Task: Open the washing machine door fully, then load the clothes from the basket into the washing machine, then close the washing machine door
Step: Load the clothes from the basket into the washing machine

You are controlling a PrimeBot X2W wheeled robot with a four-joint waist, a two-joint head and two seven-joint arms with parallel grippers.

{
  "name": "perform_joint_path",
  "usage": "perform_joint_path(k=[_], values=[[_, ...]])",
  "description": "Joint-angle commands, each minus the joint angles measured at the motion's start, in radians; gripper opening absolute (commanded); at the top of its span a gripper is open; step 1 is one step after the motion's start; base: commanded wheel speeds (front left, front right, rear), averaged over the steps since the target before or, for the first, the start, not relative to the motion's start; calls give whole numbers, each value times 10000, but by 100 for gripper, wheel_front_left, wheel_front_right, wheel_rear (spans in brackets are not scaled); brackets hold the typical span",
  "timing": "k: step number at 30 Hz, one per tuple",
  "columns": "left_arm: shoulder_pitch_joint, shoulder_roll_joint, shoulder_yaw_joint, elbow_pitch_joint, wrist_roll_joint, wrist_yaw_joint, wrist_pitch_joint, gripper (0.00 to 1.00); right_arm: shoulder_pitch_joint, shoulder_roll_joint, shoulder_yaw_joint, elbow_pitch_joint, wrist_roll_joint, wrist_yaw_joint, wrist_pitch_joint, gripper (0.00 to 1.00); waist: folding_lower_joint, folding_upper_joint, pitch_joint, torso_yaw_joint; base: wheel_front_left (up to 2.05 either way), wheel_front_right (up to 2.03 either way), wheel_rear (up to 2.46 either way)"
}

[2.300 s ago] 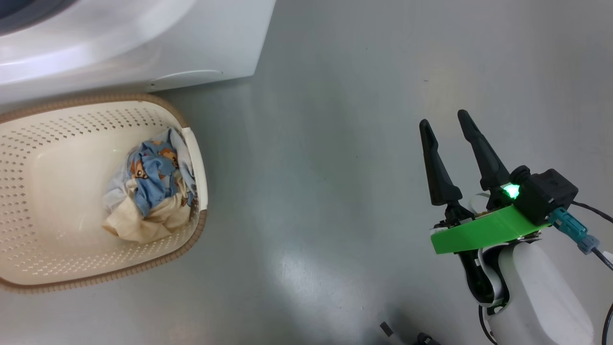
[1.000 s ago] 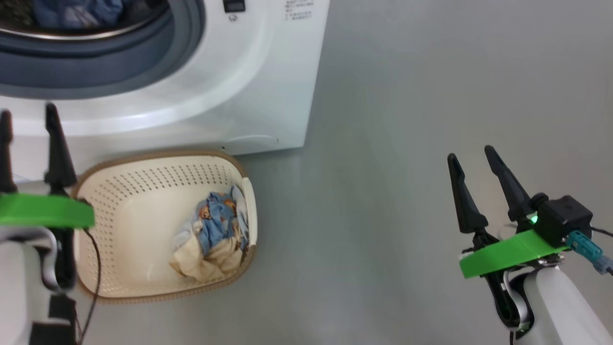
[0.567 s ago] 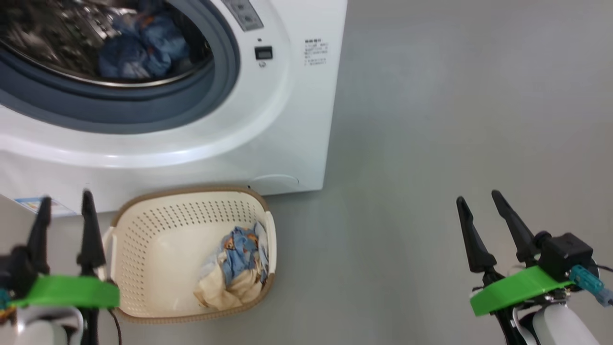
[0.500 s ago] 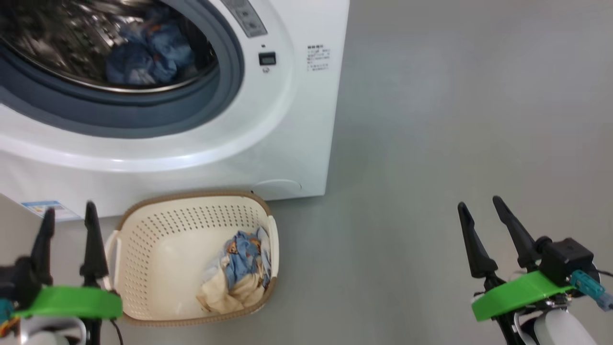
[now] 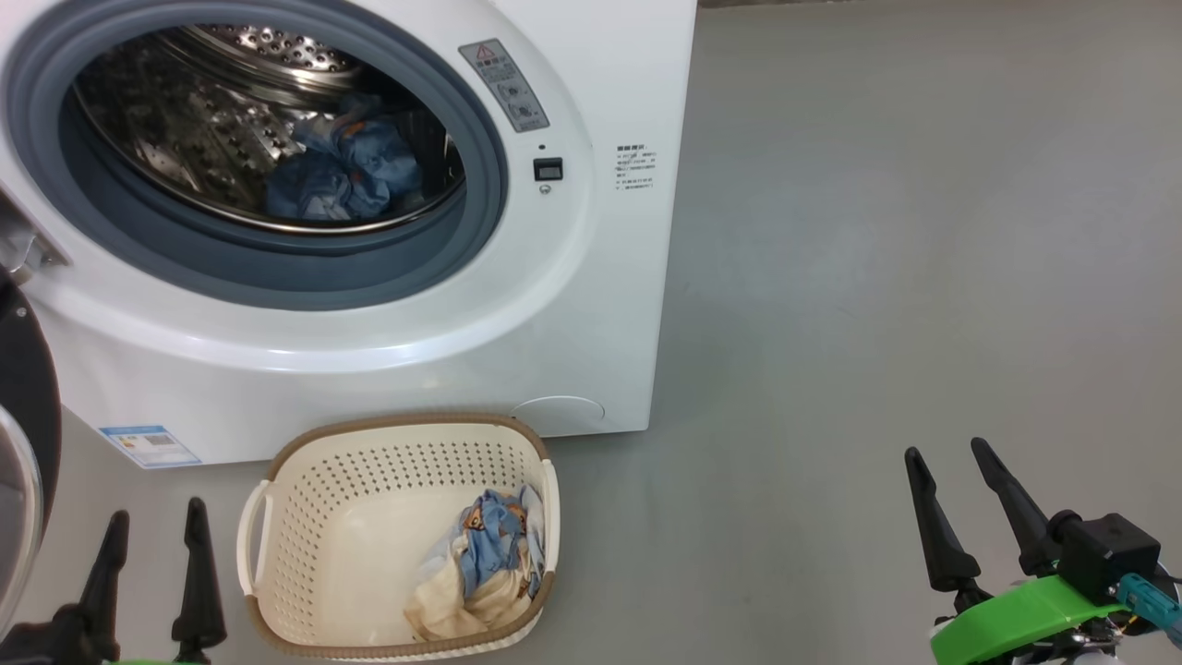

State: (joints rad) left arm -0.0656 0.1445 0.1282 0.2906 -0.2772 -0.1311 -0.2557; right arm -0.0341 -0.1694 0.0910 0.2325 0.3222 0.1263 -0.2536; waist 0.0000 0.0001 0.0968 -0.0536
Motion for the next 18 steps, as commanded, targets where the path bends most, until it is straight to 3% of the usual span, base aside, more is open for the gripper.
perform_joint_path(k=[1, 18], values=[[92, 171, 395, -438, -15, 4, -61, 100, 103, -207, 107, -289, 98, 44, -82, 100, 0, -1, -54, 23, 0, 0, 0], [249, 118, 475, -630, -36, 4, -61, 100, 60, -174, 59, -386, 43, 44, -82, 100, 0, -1, 167, 1, 0, 0, 0]])
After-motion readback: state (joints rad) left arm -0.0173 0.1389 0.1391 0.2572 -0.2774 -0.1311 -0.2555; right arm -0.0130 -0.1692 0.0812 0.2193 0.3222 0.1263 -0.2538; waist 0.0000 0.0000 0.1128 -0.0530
